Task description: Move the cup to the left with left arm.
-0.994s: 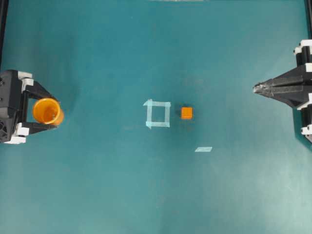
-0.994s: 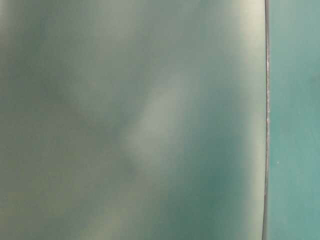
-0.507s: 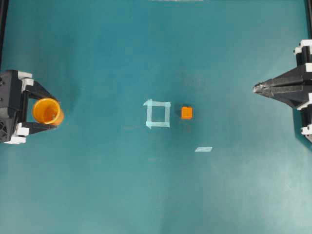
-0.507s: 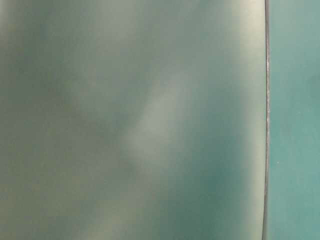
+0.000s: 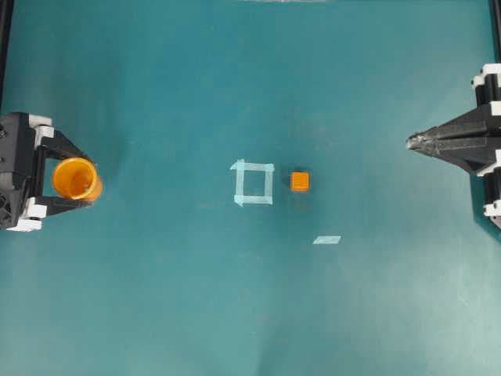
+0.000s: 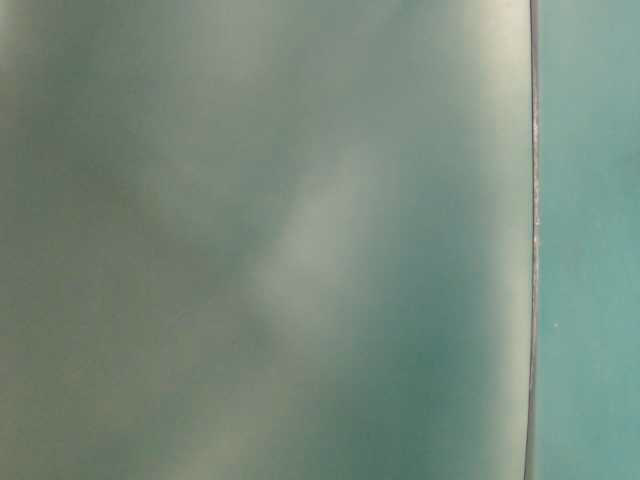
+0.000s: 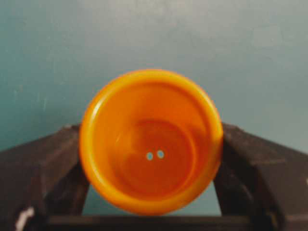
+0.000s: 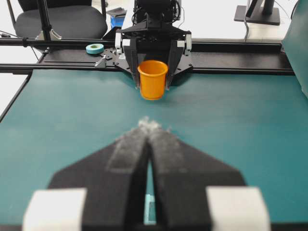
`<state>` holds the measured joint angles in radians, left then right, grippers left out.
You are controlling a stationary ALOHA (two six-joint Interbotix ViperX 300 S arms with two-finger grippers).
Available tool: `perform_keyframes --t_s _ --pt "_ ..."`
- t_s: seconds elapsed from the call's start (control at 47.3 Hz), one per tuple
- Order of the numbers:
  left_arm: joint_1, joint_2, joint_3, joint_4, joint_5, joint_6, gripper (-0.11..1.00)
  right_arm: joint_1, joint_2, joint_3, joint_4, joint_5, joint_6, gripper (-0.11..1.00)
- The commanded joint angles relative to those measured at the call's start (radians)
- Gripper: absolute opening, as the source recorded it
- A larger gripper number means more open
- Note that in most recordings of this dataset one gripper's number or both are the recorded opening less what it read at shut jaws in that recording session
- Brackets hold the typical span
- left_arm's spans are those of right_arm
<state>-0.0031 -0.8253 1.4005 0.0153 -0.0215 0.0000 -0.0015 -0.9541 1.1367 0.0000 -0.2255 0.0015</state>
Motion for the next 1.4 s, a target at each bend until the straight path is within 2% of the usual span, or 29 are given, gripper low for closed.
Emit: perform_keyframes --t_s 0.0,1.374 --pt "-0.002 0.008 -0.008 -0.002 -0.009 -0.002 0.7 -0.002 0.006 -0.032 0.0 -0.003 0.002 0.0" --pt "-0.002 0.006 -0.009 -0.002 -0.009 -0.002 0.7 -0.002 0.006 -0.034 0.0 0.015 0.0 0.0"
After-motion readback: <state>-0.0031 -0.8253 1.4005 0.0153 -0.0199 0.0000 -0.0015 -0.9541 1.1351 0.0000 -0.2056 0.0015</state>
